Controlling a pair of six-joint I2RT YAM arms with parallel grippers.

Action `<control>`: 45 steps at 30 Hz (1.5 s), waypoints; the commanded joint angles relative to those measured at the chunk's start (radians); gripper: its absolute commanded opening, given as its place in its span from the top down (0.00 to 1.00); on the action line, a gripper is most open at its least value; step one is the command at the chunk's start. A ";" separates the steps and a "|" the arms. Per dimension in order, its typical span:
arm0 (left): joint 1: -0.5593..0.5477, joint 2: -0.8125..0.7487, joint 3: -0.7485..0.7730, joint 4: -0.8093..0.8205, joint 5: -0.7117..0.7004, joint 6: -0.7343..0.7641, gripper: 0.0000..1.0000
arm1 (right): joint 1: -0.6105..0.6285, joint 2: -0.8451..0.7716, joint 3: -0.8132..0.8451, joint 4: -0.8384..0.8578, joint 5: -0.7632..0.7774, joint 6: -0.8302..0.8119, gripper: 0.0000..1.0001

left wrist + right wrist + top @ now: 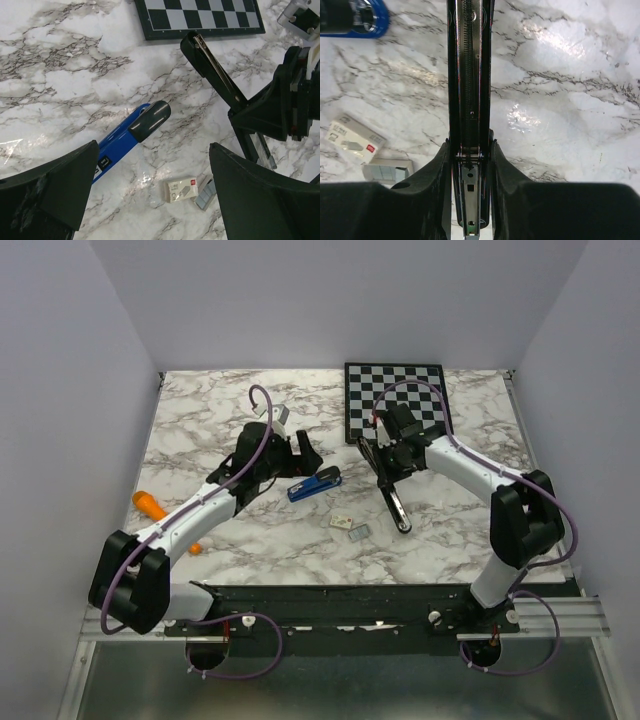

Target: Load the staples into the stapler

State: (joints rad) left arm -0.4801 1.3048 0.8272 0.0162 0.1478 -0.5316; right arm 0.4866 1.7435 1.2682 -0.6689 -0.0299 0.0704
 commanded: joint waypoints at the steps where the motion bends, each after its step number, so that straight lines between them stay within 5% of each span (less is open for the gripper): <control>1: -0.005 0.037 0.059 0.070 0.042 -0.064 0.01 | 0.030 -0.062 -0.023 0.071 -0.064 -0.061 0.99; 35: -0.008 0.384 0.274 0.223 0.176 -0.472 0.02 | 0.104 -0.248 -0.009 0.069 -0.099 -0.196 0.99; 45: -0.028 0.435 0.268 0.360 0.243 -0.548 0.22 | 0.104 -0.260 -0.016 0.075 -0.117 -0.202 0.99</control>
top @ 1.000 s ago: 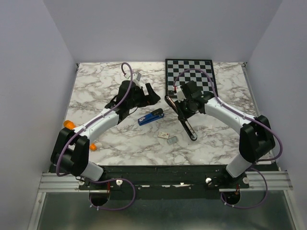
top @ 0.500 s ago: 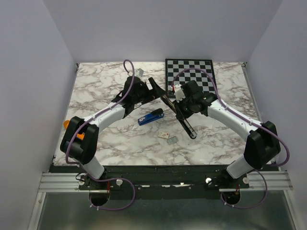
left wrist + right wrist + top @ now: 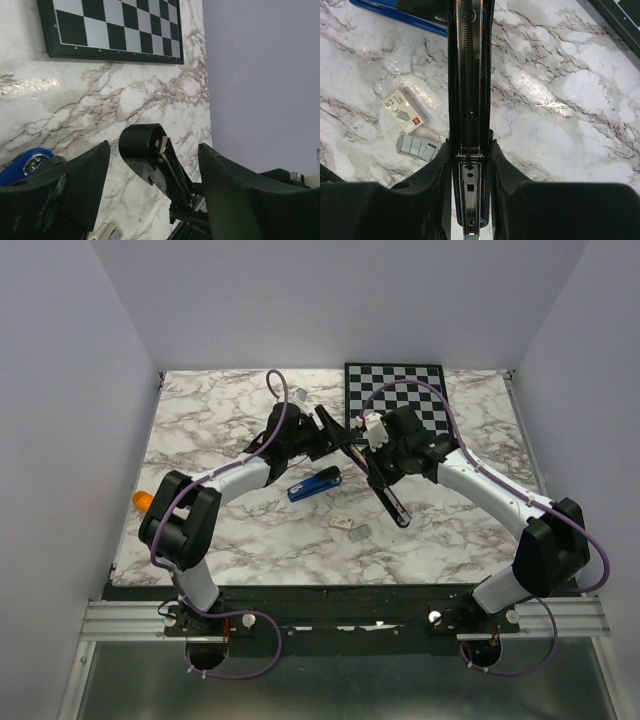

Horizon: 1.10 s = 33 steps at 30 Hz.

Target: Load the staples into the stapler

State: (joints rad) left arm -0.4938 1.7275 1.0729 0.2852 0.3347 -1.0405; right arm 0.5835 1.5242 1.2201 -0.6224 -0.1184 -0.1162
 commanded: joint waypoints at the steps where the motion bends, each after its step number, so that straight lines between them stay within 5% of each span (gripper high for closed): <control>1: -0.015 0.014 0.021 0.100 0.058 -0.041 0.25 | 0.007 -0.042 0.030 0.029 -0.030 -0.016 0.99; 9: -0.015 0.020 -0.022 0.190 0.082 -0.073 0.45 | 0.007 -0.035 0.015 0.041 -0.012 -0.025 0.99; 19: -0.020 -0.025 -0.065 0.151 0.030 0.071 0.85 | 0.007 0.063 0.009 0.055 0.039 -0.033 0.99; 30: -0.081 -0.042 -0.083 0.048 -0.120 0.226 0.98 | 0.007 0.264 0.096 0.067 0.071 -0.027 0.95; 33: -0.088 -0.045 -0.093 0.045 -0.158 0.224 1.00 | 0.007 0.294 0.111 0.066 0.088 -0.014 0.79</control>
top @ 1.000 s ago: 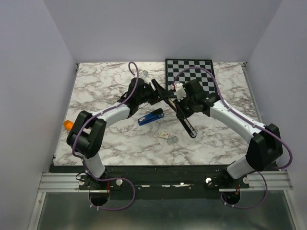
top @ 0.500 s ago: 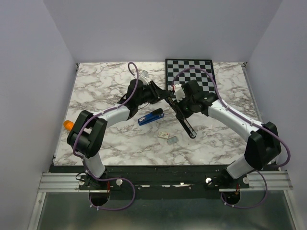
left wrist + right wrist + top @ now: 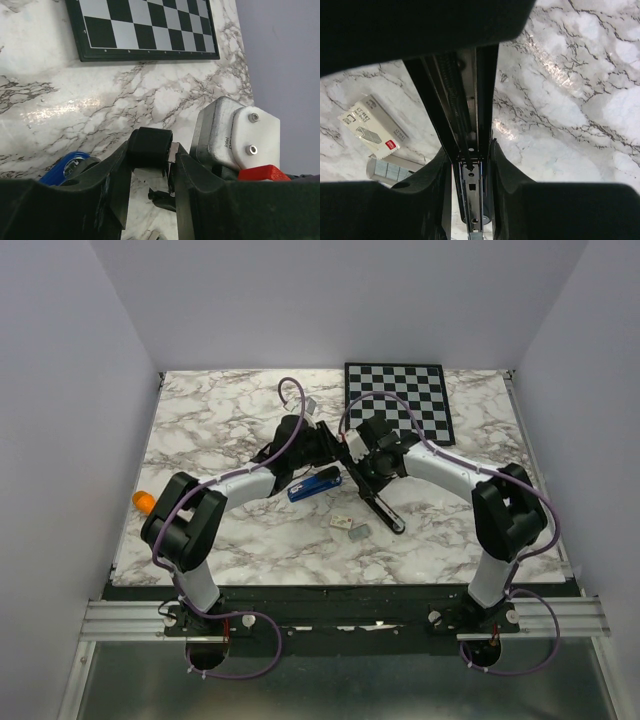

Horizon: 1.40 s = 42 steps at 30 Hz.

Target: Load the staples into the stapler

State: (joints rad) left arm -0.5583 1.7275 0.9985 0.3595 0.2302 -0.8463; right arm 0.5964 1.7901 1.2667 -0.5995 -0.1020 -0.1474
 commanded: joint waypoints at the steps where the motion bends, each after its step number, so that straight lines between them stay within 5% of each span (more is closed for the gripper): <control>1: -0.026 -0.045 -0.018 -0.031 -0.061 0.033 1.00 | -0.006 0.031 0.066 0.041 0.076 0.022 0.71; 13: -0.054 -0.036 -0.004 -0.074 -0.176 0.076 1.00 | -0.006 -0.055 0.046 0.012 0.094 0.083 0.34; 22: -0.065 -0.089 -0.001 -0.149 -0.265 0.174 1.00 | -0.076 -0.242 -0.147 -0.019 0.107 0.311 0.34; 30: -0.068 -0.170 -0.037 -0.195 -0.347 0.308 1.00 | -0.084 -0.443 -0.426 0.150 -0.054 0.413 0.34; 42: -0.068 -0.230 -0.109 -0.199 -0.354 0.408 1.00 | -0.043 -0.324 -0.452 0.285 -0.136 0.299 0.37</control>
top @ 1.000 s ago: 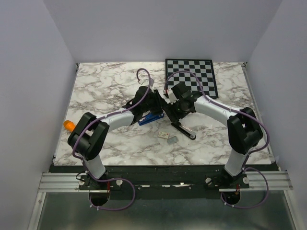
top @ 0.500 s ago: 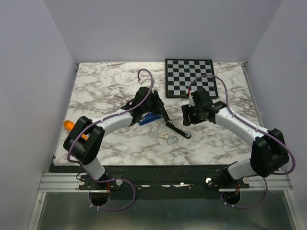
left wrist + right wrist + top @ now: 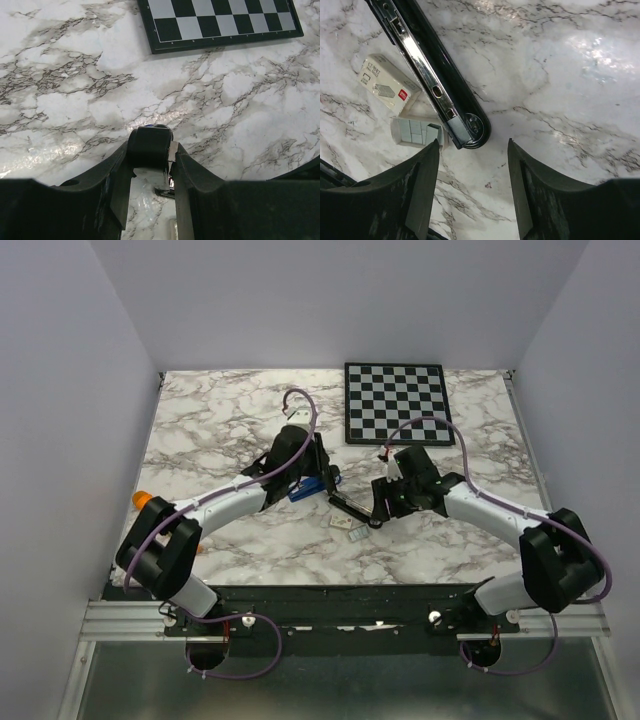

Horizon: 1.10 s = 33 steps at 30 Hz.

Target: Load the staples into the stapler

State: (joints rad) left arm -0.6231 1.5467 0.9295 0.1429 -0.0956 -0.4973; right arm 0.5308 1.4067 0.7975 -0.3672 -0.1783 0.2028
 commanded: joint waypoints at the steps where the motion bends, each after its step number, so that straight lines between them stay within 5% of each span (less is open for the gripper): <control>1: -0.003 -0.059 -0.046 0.018 -0.029 0.063 1.00 | 0.040 0.067 0.026 0.048 -0.049 -0.048 0.37; 23: 0.002 -0.214 -0.167 -0.103 -0.216 0.135 1.00 | 0.184 0.192 0.149 0.067 0.045 -0.124 0.51; 33: 0.022 -0.218 -0.170 -0.112 -0.228 0.154 1.00 | 0.182 0.264 0.224 0.047 -0.055 -0.273 0.58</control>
State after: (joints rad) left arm -0.6144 1.3426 0.7773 0.0845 -0.2756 -0.3878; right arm 0.7097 1.6405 0.9855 -0.3122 -0.1852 0.0162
